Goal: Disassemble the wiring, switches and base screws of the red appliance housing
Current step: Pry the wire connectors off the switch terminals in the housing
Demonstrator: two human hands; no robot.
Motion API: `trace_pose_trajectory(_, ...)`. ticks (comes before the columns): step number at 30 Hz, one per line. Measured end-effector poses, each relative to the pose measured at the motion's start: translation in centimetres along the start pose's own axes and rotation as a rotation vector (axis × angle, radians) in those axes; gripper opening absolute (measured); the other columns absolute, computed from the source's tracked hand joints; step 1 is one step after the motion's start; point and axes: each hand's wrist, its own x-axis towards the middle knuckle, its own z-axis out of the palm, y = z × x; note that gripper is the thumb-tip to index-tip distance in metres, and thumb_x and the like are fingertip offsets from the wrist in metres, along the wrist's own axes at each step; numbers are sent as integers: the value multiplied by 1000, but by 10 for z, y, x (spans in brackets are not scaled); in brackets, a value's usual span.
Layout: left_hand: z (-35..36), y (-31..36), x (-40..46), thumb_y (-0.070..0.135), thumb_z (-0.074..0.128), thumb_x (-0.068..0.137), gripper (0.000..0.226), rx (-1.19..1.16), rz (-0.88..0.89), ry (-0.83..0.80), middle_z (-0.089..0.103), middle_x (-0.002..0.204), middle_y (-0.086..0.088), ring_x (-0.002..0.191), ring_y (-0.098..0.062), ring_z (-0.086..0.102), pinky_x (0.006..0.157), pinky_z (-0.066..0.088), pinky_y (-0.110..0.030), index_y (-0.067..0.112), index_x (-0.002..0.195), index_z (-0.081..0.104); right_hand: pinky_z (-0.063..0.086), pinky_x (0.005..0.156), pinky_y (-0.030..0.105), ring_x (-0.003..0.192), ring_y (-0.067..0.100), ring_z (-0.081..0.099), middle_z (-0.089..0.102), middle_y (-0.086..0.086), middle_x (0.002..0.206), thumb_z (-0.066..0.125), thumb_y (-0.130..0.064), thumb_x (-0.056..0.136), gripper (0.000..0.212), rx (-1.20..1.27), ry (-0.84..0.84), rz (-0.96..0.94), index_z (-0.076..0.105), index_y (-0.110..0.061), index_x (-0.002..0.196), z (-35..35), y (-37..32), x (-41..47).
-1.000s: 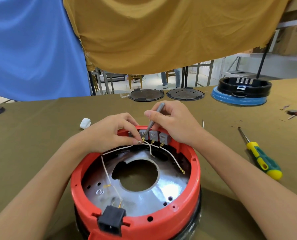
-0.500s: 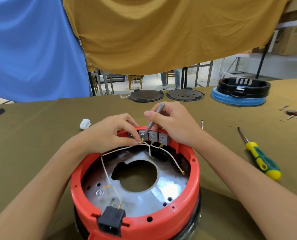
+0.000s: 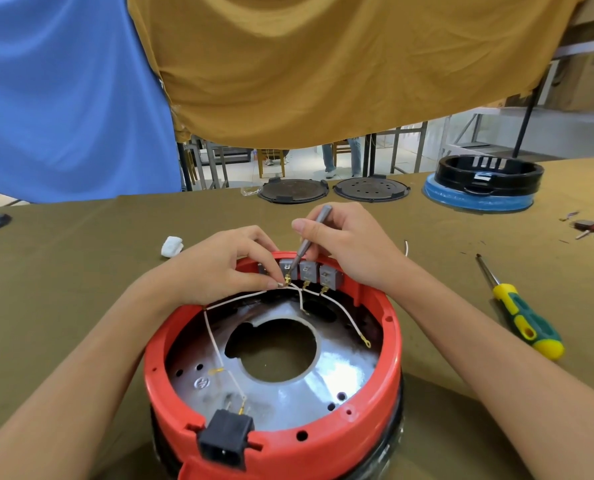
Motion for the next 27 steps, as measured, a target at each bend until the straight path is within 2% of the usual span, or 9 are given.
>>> trace_pose_trajectory(4, 1, 0, 0, 31, 78, 83, 12, 1, 5, 1, 56, 108, 20, 106, -3, 57, 102, 43, -39, 42, 86, 77, 57, 77, 42, 66, 18, 70, 72, 4, 67, 63, -31, 97, 27, -26, 23, -33, 67, -11, 79, 1, -2, -2)
trace_pose_trajectory(9, 0, -1, 0, 33, 77, 83, 12, 3, -7, -5, 55, 109, 22, 107, -2, 56, 102, 44, -40, 44, 86, 76, 58, 73, 44, 65, 11, 71, 71, 2, 69, 66, -29, 96, 23, -76, 33, -101, 67, -13, 79, 0, -6, -4)
trace_pose_trajectory(15, 2, -1, 0, 29, 78, 83, 14, -18, 1, 15, 57, 109, 18, 104, -5, 59, 100, 45, -41, 43, 87, 77, 54, 72, 48, 70, 23, 69, 72, 3, 72, 65, -30, 96, 22, -220, -19, -157, 68, -14, 81, 0, -11, -5)
trace_pose_trajectory(18, 1, -2, 0, 30, 78, 83, 14, -15, -4, 14, 56, 108, 20, 105, -5, 58, 99, 45, -40, 44, 86, 76, 54, 73, 49, 70, 24, 70, 72, 2, 72, 65, -30, 96, 22, -194, -21, -144, 68, -14, 81, -1, -10, -5)
trace_pose_trajectory(23, 1, -2, 0, 31, 77, 83, 14, -3, -4, 5, 56, 110, 19, 107, -4, 57, 101, 44, -39, 44, 88, 76, 56, 76, 44, 67, 20, 70, 72, 4, 69, 66, -31, 95, 25, -125, -39, -63, 69, -12, 79, -1, -6, -3)
trace_pose_trajectory(27, 1, -1, 1, 31, 77, 83, 13, -7, -6, 3, 56, 109, 18, 107, -4, 57, 101, 44, -40, 43, 87, 76, 57, 69, 34, 64, 15, 70, 72, 5, 67, 66, -29, 96, 27, -83, -24, -67, 68, -9, 78, 0, -5, -3)
